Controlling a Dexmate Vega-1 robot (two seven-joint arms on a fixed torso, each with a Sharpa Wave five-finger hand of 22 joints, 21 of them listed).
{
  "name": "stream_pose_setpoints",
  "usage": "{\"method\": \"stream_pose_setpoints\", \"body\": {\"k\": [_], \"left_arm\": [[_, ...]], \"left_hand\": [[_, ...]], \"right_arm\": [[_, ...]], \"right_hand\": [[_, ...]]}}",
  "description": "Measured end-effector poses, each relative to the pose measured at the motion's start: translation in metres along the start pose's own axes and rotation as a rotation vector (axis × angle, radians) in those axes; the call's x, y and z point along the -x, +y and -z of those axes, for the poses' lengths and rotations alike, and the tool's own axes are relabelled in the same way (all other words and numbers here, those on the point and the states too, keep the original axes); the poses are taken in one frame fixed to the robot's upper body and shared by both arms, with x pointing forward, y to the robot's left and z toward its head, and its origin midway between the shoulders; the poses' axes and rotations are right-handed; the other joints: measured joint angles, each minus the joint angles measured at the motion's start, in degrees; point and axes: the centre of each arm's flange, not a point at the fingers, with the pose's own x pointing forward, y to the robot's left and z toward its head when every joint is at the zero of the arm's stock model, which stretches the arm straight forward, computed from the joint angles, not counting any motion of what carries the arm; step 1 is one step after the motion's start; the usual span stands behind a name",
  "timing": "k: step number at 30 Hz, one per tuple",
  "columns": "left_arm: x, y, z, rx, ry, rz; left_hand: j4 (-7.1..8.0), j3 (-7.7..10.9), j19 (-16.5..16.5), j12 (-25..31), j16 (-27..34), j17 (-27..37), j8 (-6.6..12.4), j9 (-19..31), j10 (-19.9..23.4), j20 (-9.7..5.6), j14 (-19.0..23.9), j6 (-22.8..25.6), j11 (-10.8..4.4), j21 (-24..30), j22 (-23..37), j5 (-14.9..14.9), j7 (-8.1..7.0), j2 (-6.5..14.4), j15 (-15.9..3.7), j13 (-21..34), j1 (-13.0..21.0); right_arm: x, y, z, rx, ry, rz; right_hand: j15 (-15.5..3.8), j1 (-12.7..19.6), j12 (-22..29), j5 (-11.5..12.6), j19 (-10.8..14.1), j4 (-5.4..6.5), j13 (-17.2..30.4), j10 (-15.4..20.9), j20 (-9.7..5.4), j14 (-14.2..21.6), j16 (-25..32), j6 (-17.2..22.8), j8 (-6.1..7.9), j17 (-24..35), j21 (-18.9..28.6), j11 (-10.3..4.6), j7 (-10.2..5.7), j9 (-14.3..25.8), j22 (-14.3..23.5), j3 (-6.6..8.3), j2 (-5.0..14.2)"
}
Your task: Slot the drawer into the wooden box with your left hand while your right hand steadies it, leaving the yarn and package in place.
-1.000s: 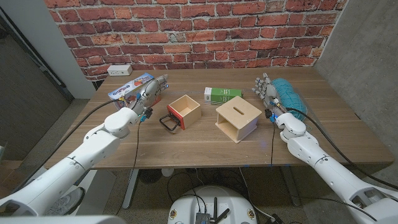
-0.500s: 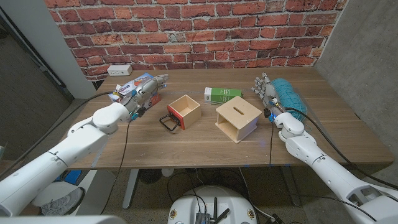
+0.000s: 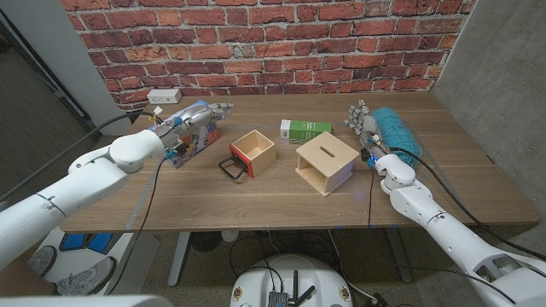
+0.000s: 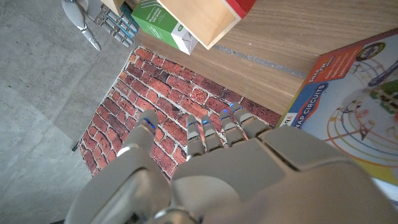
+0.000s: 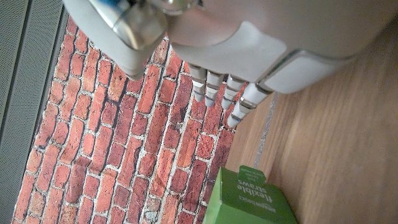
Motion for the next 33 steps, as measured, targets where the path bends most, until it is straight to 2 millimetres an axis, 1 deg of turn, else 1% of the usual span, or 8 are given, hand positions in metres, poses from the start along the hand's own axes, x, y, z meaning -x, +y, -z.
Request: {"method": "stream_pose_setpoints", "body": {"k": [3, 7, 12, 16, 24, 27, 29, 33], "left_arm": [[0.001, 0.005, -0.004, -0.046, -0.003, 0.027], [0.003, 0.009, -0.007, -0.087, -0.004, 0.052], [0.005, 0.013, -0.012, -0.144, -0.006, 0.093], [0.006, 0.016, -0.017, -0.19, -0.006, 0.127], [0.008, 0.025, -0.031, -0.3, -0.005, 0.185], [0.009, 0.026, -0.034, -0.336, 0.002, 0.203], [0.01, 0.029, -0.04, -0.377, 0.005, 0.217], [0.01, 0.032, -0.047, -0.432, 0.008, 0.234]], "left_hand": [[-0.24, 0.24, -1.17, 0.0, 0.0, 0.0, 0.0, 0.0, 0.18, 0.1, 0.0, 0.45, -0.18, -0.44, 0.0, 0.0, -0.21, 0.07, 0.0, 0.0, 0.67], [-0.48, 0.0, -2.29, 0.0, 0.0, 0.0, 0.0, 0.0, 0.6, -0.04, 0.71, 1.22, -0.6, -0.46, 0.0, 0.0, -0.6, -0.7, -0.1, 0.0, 2.04], [-0.67, 0.19, -3.37, -0.26, 0.0, 0.0, 0.0, 0.09, 0.91, 0.03, 1.19, 1.22, -0.9, -0.45, 0.0, 0.0, -0.6, -1.58, -0.05, 0.0, 2.94], [-0.72, 0.25, -3.92, -0.27, 0.0, 0.0, 0.0, 0.29, 0.91, -0.01, 1.23, 1.22, -0.9, -0.45, 0.0, 0.0, -0.6, -1.87, -0.01, 0.0, 3.82], [-0.88, 0.08, -4.01, -0.26, 0.0, 0.0, 0.26, 0.29, 1.77, 0.08, 2.33, 1.7, -1.75, -0.44, 0.0, 0.28, -1.09, -3.61, -0.22, 0.1, 6.19], [-0.98, 0.18, -4.01, -0.26, 0.0, 0.0, 0.75, 0.29, 2.51, 0.08, 3.01, 2.97, -2.0, -0.44, 0.0, 0.68, -1.32, -4.48, -0.13, 0.15, 8.76], [-1.13, 0.33, -4.01, -0.26, 0.0, 0.01, 1.09, 0.29, 3.03, 0.08, 3.38, 3.53, -2.5, -0.44, 0.0, 0.9, -1.81, -5.75, -0.1, 0.14, 10.47], [-1.11, 0.32, -4.0, -0.47, 0.0, 0.01, 1.62, 0.29, 3.9, 0.08, 4.29, 5.42, -2.84, -0.44, 0.0, 0.9, -1.93, -7.41, -0.2, 0.14, 13.28]], "right_arm": [[-0.001, 0.002, 0.002, -0.002, 0.001, 0.004], [-0.001, 0.004, 0.003, -0.001, 0.0, 0.01], [-0.002, 0.008, 0.006, 0.0, -0.001, 0.015], [-0.002, 0.011, 0.006, 0.003, -0.005, 0.013], [-0.003, 0.012, 0.005, 0.015, -0.011, 0.013], [-0.003, 0.013, 0.006, 0.016, -0.011, 0.013], [-0.002, 0.013, 0.006, 0.016, -0.011, 0.014], [-0.002, 0.013, 0.006, 0.017, -0.011, 0.015]], "right_hand": [[0.0, 0.0, 0.0, 0.0, 0.0, 0.0, 0.0, 0.0, 0.0, 0.0, 0.0, 0.0, 0.0, -0.15, 0.0, 0.0, 0.0, 0.0, 0.0, 0.0, 0.0], [0.0, 0.0, 0.0, 0.0, 0.0, 0.0, 0.0, 0.0, 0.0, 0.0, 0.0, 0.0, 0.0, -0.15, 0.0, 0.0, 0.0, 0.0, 0.0, 0.0, 0.0], [0.0, 0.0, 0.0, 0.0, 0.0, 0.0, 0.0, 0.0, 0.0, 0.0, 0.0, 0.0, 0.0, -0.14, 0.0, 0.0, 0.0, 0.0, 0.0, 0.0, 0.0], [0.0, 0.0, 0.0, 0.0, 0.0, 0.0, 0.0, 0.0, 0.0, 0.0, 0.0, 0.0, 0.0, -0.41, 0.0, 0.0, 0.0, 0.0, 0.0, 0.0, 0.0], [0.0, 0.0, 0.0, 0.0, 0.0, -0.26, 0.0, 0.0, 0.0, 0.0, 0.0, 0.0, 0.0, -0.41, 0.0, 0.0, 0.0, 0.0, 0.0, 0.26, 0.0], [0.0, 0.0, 0.0, 0.22, 0.0, -0.26, 0.0, 0.0, 0.0, 0.0, 0.0, 0.0, 0.0, -0.55, 0.0, 0.0, 0.0, 0.0, 0.0, 0.26, 0.0], [0.0, 0.0, 0.0, 0.22, 0.0, -0.26, 0.0, 0.0, 0.0, 0.0, 0.0, 0.0, 0.0, -0.68, 0.25, 0.0, 0.0, 0.0, 0.0, 0.26, 0.0], [0.0, 0.0, 0.0, 0.22, 0.0, -0.26, 0.01, 0.0, 0.0, 0.0, 0.0, 0.0, 0.0, -0.68, 0.39, 0.0, 0.0, 0.0, 0.0, 0.26, 0.0]]}}
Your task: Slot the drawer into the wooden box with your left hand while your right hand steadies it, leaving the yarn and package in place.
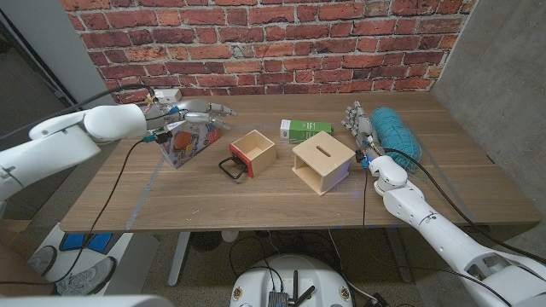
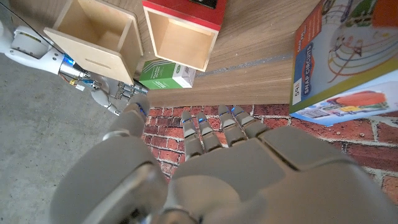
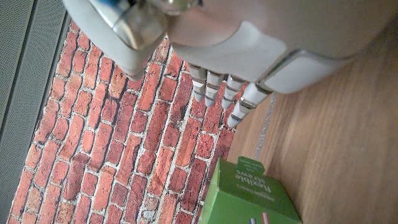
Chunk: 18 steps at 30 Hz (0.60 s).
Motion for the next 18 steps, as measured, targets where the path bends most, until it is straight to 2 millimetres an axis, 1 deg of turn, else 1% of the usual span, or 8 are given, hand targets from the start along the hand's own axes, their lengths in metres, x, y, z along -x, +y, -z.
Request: {"method": "stream_pose_setpoints", "body": {"k": [5, 8, 11, 12, 15, 18], "left_arm": [[0.001, 0.008, -0.008, -0.09, 0.009, 0.023], [0.0, 0.009, -0.013, -0.145, 0.014, 0.044], [-0.001, 0.01, -0.016, -0.19, 0.017, 0.057], [-0.001, 0.01, -0.017, -0.199, 0.018, 0.06], [-0.002, 0.01, -0.022, -0.258, 0.022, 0.078], [-0.003, 0.01, -0.024, -0.3, 0.026, 0.092]], "left_hand": [[0.01, 0.0, 0.0, 0.0, 0.0, 0.0, 0.22, 0.0, 0.3, 0.0, 0.36, 0.32, -0.3, 0.0, 0.0, 0.22, -0.32, -1.2, -0.07, 0.0, 1.99], [0.01, 0.0, 0.0, 0.0, 0.0, 0.0, 0.22, 0.0, 0.61, 0.0, 0.63, 0.73, -0.6, 0.0, 0.0, 0.22, -0.73, -1.95, -0.02, 0.0, 3.15], [0.03, -0.02, 0.0, 0.0, 0.0, 0.0, 0.22, 0.0, 1.03, 0.0, 0.73, 0.73, -1.02, 0.0, 0.0, 0.22, -0.73, -2.91, -0.11, 0.0, 4.47], [0.16, -0.24, 0.01, 0.01, 0.0, 0.0, 0.22, 0.0, 1.13, 0.0, 0.94, 0.92, -1.13, 0.0, 0.0, 0.14, -0.92, -3.39, 0.1, -0.01, 5.05], [0.24, -0.55, 0.01, 0.0, 0.0, 0.0, 0.22, -0.01, 1.93, 0.0, 1.53, 1.0, -1.32, 0.0, 0.0, -0.45, -1.06, -5.0, -0.1, -0.01, 7.13], [0.34, -1.12, -0.61, -0.21, 0.0, 0.0, 0.11, 0.0, 1.93, 0.0, 1.84, 0.4, -1.33, 0.0, 0.0, -0.68, -1.66, -6.16, 0.21, -0.01, 9.18]], "right_arm": [[0.001, 0.0, 0.001, 0.003, 0.002, 0.001], [0.001, 0.0, 0.001, 0.005, 0.001, 0.002], [0.002, 0.001, 0.0, 0.006, 0.0, 0.003], [0.002, 0.001, 0.0, 0.006, 0.0, 0.003], [0.003, 0.001, 0.0, 0.007, 0.0, 0.004], [0.004, 0.001, 0.0, 0.008, -0.001, 0.004]], "right_hand": [[0.0, 0.0, 0.0, 0.0, 0.0, 0.0, 0.0, 0.0, 0.0, 0.0, 0.0, 0.0, 0.0, -0.23, 0.0, 0.0, 0.0, 0.0, 0.0, 0.0, 0.0], [0.0, 0.0, 0.0, 0.0, 0.0, 0.0, 0.0, 0.0, 0.0, 0.0, 0.0, 0.0, 0.0, -0.26, 0.0, 0.0, 0.0, 0.0, 0.0, 0.0, 0.0], [-0.11, 0.0, 0.0, 0.0, 0.0, 0.0, 0.0, 0.0, 0.0, 0.12, 0.0, 0.0, 0.0, -0.26, 0.0, 0.0, 0.0, 0.0, 0.0, 0.0, 0.0], [-0.13, 0.0, 0.0, 0.0, 0.0, 0.0, 0.0, 0.0, 0.0, 0.14, 0.0, 0.0, 0.0, -0.26, 0.0, 0.0, 0.0, 0.0, 0.0, 0.0, 0.0], [-0.31, 0.0, 0.0, 0.0, 0.0, -0.03, 0.0, 0.0, 0.0, 0.31, 0.0, 0.0, 0.0, -0.45, 0.0, 0.0, 0.0, 0.0, 0.0, 0.03, 0.0], [-0.31, 0.0, 0.0, 0.0, 0.0, -0.22, 0.0, 0.0, 0.0, 0.31, 0.0, 0.0, 0.0, -0.53, 0.0, 0.0, 0.0, 0.0, 0.0, 0.22, 0.0]]}}
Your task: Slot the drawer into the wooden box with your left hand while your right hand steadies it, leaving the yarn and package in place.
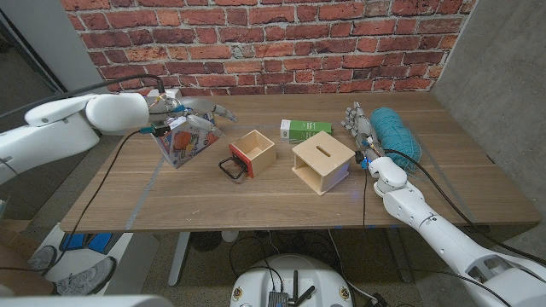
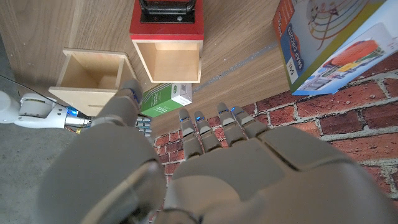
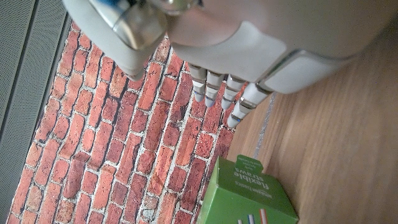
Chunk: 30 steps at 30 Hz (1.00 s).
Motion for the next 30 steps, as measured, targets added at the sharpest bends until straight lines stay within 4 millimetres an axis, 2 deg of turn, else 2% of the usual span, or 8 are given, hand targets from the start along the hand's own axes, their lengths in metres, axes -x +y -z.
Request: {"method": "stream_pose_setpoints", "body": {"k": [7, 15, 25, 28, 30], "left_arm": [[-0.004, 0.002, -0.011, -0.108, -0.005, 0.025], [-0.009, 0.001, -0.022, -0.238, -0.018, 0.057], [-0.018, -0.004, -0.032, -0.351, -0.034, 0.086], [-0.021, -0.005, -0.035, -0.369, -0.041, 0.091], [-0.024, -0.008, -0.037, -0.389, -0.044, 0.098]], "left_hand": [[0.07, -0.55, 0.0, 0.0, -0.28, 0.0, -0.18, 0.0, 0.73, 0.0, 0.31, 0.0, 0.13, 0.0, 0.0, 0.0, 0.0, -1.29, -0.32, 0.0, 2.64], [-0.07, -1.5, -1.27, -0.05, -0.28, 0.0, -0.62, 0.23, 1.09, -0.02, 0.84, -0.93, -0.2, 0.0, 0.0, 0.0, -0.29, -1.38, -0.23, -0.01, 5.99], [0.07, -2.46, -1.74, -0.04, -0.28, 0.0, -0.62, 0.28, 1.18, 0.31, 1.24, -2.08, 0.27, 0.0, 0.0, 0.0, 0.85, -1.65, -0.01, -0.01, 8.61], [0.22, -2.94, -1.74, -0.04, -0.28, 0.0, -0.62, 0.28, 1.11, 0.31, 1.54, -2.08, 0.34, 0.0, 0.0, 0.0, 1.82, -1.49, -0.31, -0.01, 9.63], [0.17, -3.33, -1.74, -0.04, -0.28, 0.0, -0.62, 0.28, 1.1, 0.31, 2.02, -2.17, 0.94, 0.0, 0.0, 0.0, 2.2, -1.77, -0.29, -0.01, 9.95]], "right_arm": [[0.001, -0.002, -0.002, 0.004, -0.003, 0.003], [0.004, -0.004, -0.003, 0.008, -0.002, 0.007], [0.006, -0.005, -0.005, 0.012, -0.001, 0.01], [0.007, -0.005, -0.006, 0.012, -0.001, 0.012], [0.009, -0.005, -0.006, 0.013, 0.0, 0.014]], "right_hand": [[0.0, 0.0, 0.0, 0.0, 0.0, 0.0, 0.0, 0.0, 0.0, 0.0, 0.23, 0.0, 0.0, 0.0, 0.0, 0.0, 0.0, 0.0, 0.0, 0.0, 0.0], [0.0, 0.0, 0.0, 0.0, 0.0, 0.0, 0.0, 0.0, 0.0, 0.0, 0.23, 0.0, 0.0, -0.27, 0.0, 0.0, 0.0, 0.0, 0.0, 0.0, 0.0], [0.0, 0.0, 0.0, 0.0, 0.0, 0.23, 0.0, 0.0, 0.0, 0.0, 0.23, 0.0, 0.0, -0.53, 0.0, 0.0, 0.0, 0.0, 0.0, 0.23, 0.0], [0.0, 0.0, 0.0, 0.0, 0.0, 0.07, 0.0, 0.0, 0.0, 0.0, 0.23, 0.0, 0.0, -0.53, 0.0, 0.0, 0.0, 0.0, 0.0, 0.39, 0.0], [0.0, 0.0, 0.0, 0.0, 0.0, 0.03, 0.0, 0.0, 0.0, 0.0, 0.23, 0.0, 0.0, -0.53, 0.0, 0.0, 0.0, 0.0, 0.0, 0.43, 0.0]]}}
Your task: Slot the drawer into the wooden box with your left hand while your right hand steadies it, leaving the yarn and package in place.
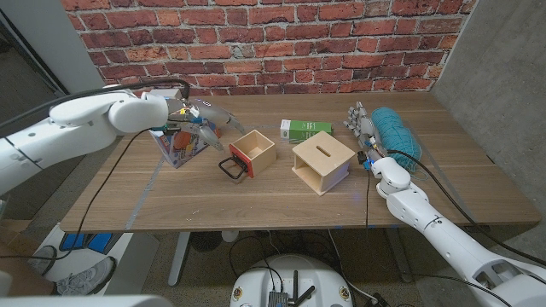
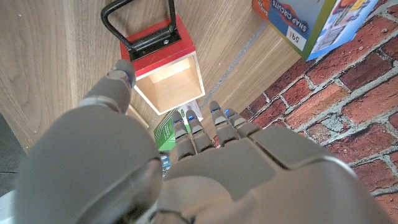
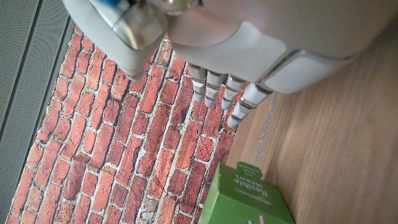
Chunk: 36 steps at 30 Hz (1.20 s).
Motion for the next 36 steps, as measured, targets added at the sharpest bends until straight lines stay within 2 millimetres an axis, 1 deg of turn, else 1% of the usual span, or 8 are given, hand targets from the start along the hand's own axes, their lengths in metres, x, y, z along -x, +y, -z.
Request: {"method": "stream_pose_setpoints", "body": {"k": [2, 5, 10, 17, 21, 31, 33, 36], "left_arm": [[-0.002, -0.001, -0.001, -0.012, -0.002, 0.006], [-0.005, -0.003, -0.004, -0.033, -0.004, 0.012], [-0.012, -0.005, -0.008, -0.056, -0.013, 0.014], [-0.02, -0.01, -0.012, -0.066, -0.027, 0.007], [-0.025, -0.012, -0.014, -0.063, -0.035, 0.001], [-0.034, -0.018, -0.018, -0.053, -0.058, -0.028], [-0.037, -0.02, -0.019, -0.046, -0.062, -0.033], [-0.039, -0.021, -0.02, -0.04, -0.066, -0.042]], "left_hand": [[-0.09, -0.23, -0.31, 0.0, 0.0, 0.0, 0.0, 0.0, 0.0, -0.31, 0.14, -0.44, 0.0, 0.0, 0.0, 0.0, 0.44, -0.03, -0.03, 0.0, 0.43], [-0.02, -0.79, -0.63, 0.0, 0.0, 0.0, 0.0, 0.0, 0.05, 0.0, 0.49, -0.24, 0.06, 0.0, 0.0, 0.0, 0.7, 0.13, 0.06, 0.0, 1.04], [0.14, -2.85, -0.27, 0.01, 0.0, 0.0, 0.52, 0.0, 1.78, -0.35, 2.8, 1.59, 1.34, 0.0, -0.17, 0.0, 2.54, 0.13, -0.06, -0.14, 2.7], [0.41, -4.04, 0.04, 0.01, 0.3, -0.05, 1.13, 0.0, 3.83, -0.2, 4.81, 3.26, 2.12, 0.0, -0.29, 0.0, 4.17, 0.42, -0.13, -0.14, 4.35], [0.32, -4.43, 0.45, 0.01, 0.3, -0.3, 1.34, -0.17, 4.39, -0.4, 5.49, 3.65, 2.43, 0.0, -0.29, 0.0, 4.55, 0.71, -0.16, -0.14, 5.12], [0.56, -5.76, 1.78, 0.5, 0.29, -0.13, 1.78, 0.0, 8.09, -0.09, 7.92, 6.06, 0.97, 0.0, -0.28, 0.0, 4.2, 0.82, -0.25, -0.14, 6.69], [0.72, -5.92, 2.1, 0.72, 0.29, -0.13, 2.0, 0.0, 8.98, -0.42, 8.34, 6.6, 0.94, 0.0, -0.28, 0.0, 4.29, 1.19, -0.22, -0.14, 7.06], [0.85, -6.69, 2.29, 0.72, 0.29, -0.13, 2.0, 0.0, 10.12, -0.19, 9.46, 7.58, 1.65, 0.0, -0.28, 0.0, 5.15, 1.33, -0.35, -0.04, 7.2]], "right_arm": [[0.001, 0.0, 0.0, 0.0, 0.0, 0.001], [0.002, 0.0, 0.0, 0.0, 0.001, 0.002], [0.003, 0.0, -0.001, 0.001, -0.001, 0.001], [0.004, -0.001, -0.002, 0.003, 0.001, 0.004], [0.005, -0.001, -0.003, 0.006, 0.002, 0.003], [0.005, -0.001, -0.004, 0.008, 0.002, 0.0], [0.006, -0.001, -0.004, 0.009, 0.002, -0.001], [0.006, -0.001, -0.005, 0.009, 0.002, -0.002]], "right_hand": [[0.0, 0.0, 0.0, 0.0, 0.0, 0.0, 0.0, 0.0, 0.0, 0.0, 0.0, 0.0, 0.0, 0.0, 0.0, 0.0, 0.0, 0.0, 0.0, 0.0, 0.0], [0.0, 0.0, 0.0, 0.0, 0.0, 0.0, 0.0, 0.0, 0.0, 0.0, 0.0, 0.0, 0.0, 0.0, 0.0, 0.0, 0.0, 0.0, 0.0, 0.0, 0.0], [0.0, 0.0, 0.0, 0.0, 0.0, 0.0, 0.0, 0.0, 0.0, 0.0, 0.0, 0.0, 0.0, -0.08, 0.0, 0.0, 0.0, 0.0, 0.0, 0.0, 0.0], [0.0, 0.0, 0.0, 0.0, 0.0, 0.0, 0.0, 0.0, 0.0, 0.0, 0.0, 0.0, 0.0, -0.27, 0.0, 0.0, 0.0, 0.0, 0.0, 0.0, 0.0], [0.0, 0.0, 0.0, 0.0, 0.0, 0.0, 0.0, 0.0, 0.0, 0.0, 0.0, 0.0, 0.0, -0.27, 0.0, 0.0, 0.0, 0.0, 0.0, 0.0, 0.0], [0.0, 0.0, 0.0, 0.0, 0.0, 0.0, 0.0, 0.0, 0.0, 0.0, 0.0, 0.0, 0.0, -0.5, 0.0, 0.0, 0.0, 0.0, 0.0, 0.0, 0.0], [0.0, 0.0, 0.0, 0.0, 0.0, 0.0, 0.0, 0.0, 0.0, 0.0, 0.0, 0.0, 0.0, -0.53, 0.0, 0.0, 0.0, 0.0, 0.0, 0.0, 0.0], [0.0, 0.0, 0.0, 0.0, 0.0, 0.0, 0.0, 0.0, 0.0, -0.01, 0.0, 0.0, 0.0, -0.53, 0.0, 0.0, 0.0, 0.24, 0.0, 0.0, 0.0]]}}
